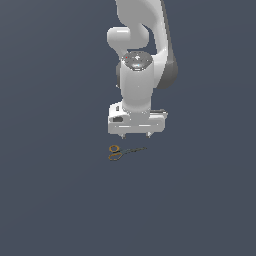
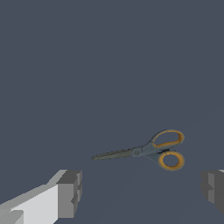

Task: Pick up the object and move it to a goal position.

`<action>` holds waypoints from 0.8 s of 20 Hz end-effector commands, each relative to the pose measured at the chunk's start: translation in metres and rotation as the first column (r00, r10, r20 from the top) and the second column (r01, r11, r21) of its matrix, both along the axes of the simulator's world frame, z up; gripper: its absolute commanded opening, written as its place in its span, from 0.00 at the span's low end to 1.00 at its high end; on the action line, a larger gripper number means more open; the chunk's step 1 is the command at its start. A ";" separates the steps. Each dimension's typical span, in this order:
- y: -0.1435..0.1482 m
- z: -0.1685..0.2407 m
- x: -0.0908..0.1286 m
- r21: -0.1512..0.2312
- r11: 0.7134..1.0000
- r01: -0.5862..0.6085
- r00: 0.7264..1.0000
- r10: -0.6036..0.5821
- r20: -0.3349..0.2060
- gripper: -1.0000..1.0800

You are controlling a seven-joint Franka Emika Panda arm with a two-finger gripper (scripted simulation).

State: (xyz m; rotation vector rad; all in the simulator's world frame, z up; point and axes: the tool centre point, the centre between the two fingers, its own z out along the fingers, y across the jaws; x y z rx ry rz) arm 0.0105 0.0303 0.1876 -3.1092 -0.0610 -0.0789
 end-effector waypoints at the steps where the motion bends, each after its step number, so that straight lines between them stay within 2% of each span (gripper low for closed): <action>1: 0.000 0.000 0.000 0.000 1.000 0.002 1.000 -0.002 0.000 0.96; 8: -0.001 -0.003 0.000 -0.004 0.999 -0.036 0.999 0.036 -0.001 0.96; 16: -0.005 -0.014 -0.001 -0.017 0.988 -0.152 0.988 0.152 -0.004 0.96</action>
